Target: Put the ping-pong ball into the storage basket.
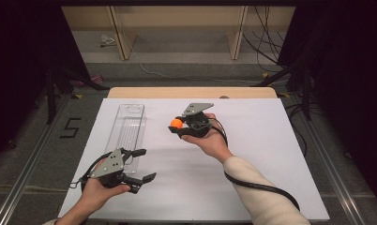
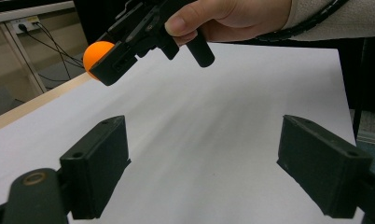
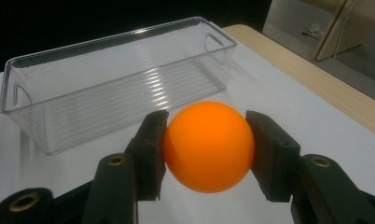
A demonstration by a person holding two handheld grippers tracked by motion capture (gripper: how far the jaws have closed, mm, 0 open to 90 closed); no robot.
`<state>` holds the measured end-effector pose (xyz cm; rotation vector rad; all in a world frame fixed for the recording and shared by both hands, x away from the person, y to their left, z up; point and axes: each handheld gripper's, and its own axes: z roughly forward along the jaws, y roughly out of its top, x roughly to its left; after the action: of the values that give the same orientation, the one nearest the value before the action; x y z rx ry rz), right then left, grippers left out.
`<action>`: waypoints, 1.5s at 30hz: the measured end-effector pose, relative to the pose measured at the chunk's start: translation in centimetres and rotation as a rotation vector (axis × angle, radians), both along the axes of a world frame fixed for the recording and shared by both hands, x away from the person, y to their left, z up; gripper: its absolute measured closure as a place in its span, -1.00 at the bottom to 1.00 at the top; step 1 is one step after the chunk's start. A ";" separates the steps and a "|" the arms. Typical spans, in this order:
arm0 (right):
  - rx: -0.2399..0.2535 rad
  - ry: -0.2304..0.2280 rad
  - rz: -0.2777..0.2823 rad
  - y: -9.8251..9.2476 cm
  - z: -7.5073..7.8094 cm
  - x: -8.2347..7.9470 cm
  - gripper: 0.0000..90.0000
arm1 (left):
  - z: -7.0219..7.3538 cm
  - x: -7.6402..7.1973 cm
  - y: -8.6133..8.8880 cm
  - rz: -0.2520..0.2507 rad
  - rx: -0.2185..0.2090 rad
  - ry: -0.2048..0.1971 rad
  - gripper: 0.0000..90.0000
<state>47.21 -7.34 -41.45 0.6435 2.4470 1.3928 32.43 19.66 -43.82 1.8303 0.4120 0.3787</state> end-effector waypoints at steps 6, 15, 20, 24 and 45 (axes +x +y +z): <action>-0.003 0.001 0.006 0.4 0.1 0.1 0.14 | 0.0 0.0 0.0 -0.001 0.000 0.000 -0.65; -0.005 -0.004 0.013 1.0 0.6 0.4 0.14 | -0.1 0.0 -0.2 -0.005 0.005 -0.003 -0.65; -0.013 -0.009 0.014 1.3 0.9 0.6 0.14 | 0.0 0.0 -0.1 -0.003 0.004 -0.003 -0.65; -0.010 -0.011 0.015 1.5 1.2 0.8 0.14 | 0.0 -0.1 -0.2 -0.004 0.004 -0.003 -0.65; -0.005 -0.011 0.046 3.9 1.4 1.0 0.14 | 0.0 -0.1 -0.2 -0.009 0.005 -0.004 -0.65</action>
<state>48.25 -3.42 -40.10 0.5802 2.4705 1.4033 32.34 19.48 -43.81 1.8353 0.4006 0.3780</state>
